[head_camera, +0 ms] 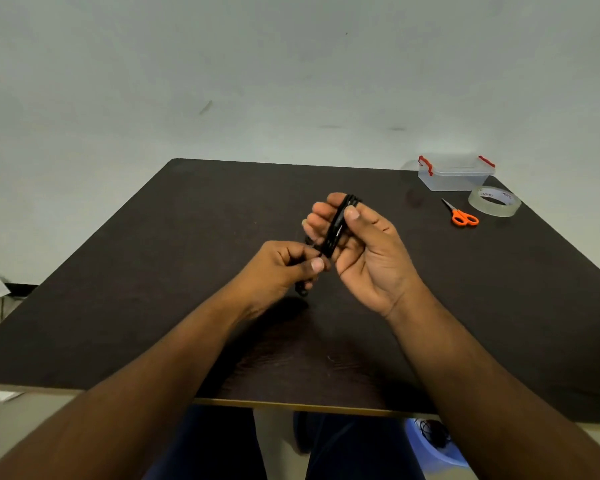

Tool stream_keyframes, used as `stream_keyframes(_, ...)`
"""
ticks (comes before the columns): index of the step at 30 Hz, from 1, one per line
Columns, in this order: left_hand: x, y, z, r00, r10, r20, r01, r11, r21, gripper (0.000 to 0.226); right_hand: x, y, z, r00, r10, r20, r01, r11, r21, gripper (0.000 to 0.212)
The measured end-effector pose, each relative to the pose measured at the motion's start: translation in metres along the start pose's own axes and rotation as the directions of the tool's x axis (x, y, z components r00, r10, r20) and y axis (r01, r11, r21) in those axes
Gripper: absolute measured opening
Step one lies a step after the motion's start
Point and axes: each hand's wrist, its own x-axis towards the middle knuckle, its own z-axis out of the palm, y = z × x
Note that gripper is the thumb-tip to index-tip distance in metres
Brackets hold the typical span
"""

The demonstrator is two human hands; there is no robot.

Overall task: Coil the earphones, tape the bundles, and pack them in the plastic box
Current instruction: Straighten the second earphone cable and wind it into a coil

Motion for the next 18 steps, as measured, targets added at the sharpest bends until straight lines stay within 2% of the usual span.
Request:
stream_keyframes(2, -0.002, -0.001, 0.002, 1.000, -0.013, -0.025, 0.014, 0.999, 0.048, 0.011, 0.005, 0.004, -0.004, 0.995, -0.036, -0.095, 0.032, 0.998, -0.048, 0.021)
stream_keyframes(5, -0.001, -0.002, 0.005, 0.996, 0.021, -0.086, -0.002, 0.975, 0.221, 0.017, 0.008, 0.015, -0.010, 0.975, -0.109, -0.196, 0.078, 0.985, -0.156, 0.020)
stream_keyframes(9, -0.007, -0.003, 0.018, 0.957, 0.113, -0.265, -0.020, 0.944, 0.329, 0.016, 0.009, 0.026, -0.011, 0.950, -0.175, -0.257, 0.117, 0.967, -0.225, 0.022)
stream_keyframes(12, -0.013, 0.001, 0.027, 0.923, 0.088, -0.375, 0.013, 0.965, 0.261, 0.019, 0.008, 0.031, -0.009, 0.941, -0.197, -0.275, 0.112, 0.949, -0.296, 0.023)
stream_keyframes(15, -0.015, 0.007, 0.031, 0.905, 0.037, -0.425, 0.036, 0.986, 0.164, 0.013, 0.006, 0.037, -0.008, 0.940, -0.166, -0.298, 0.078, 0.955, -0.286, 0.023)
stream_keyframes(18, -0.015, 0.017, 0.030, 0.924, -0.024, -0.381, 0.028, 1.000, 0.007, 0.012, 0.004, 0.039, -0.007, 0.938, -0.110, -0.328, 0.031, 0.971, -0.238, 0.023)
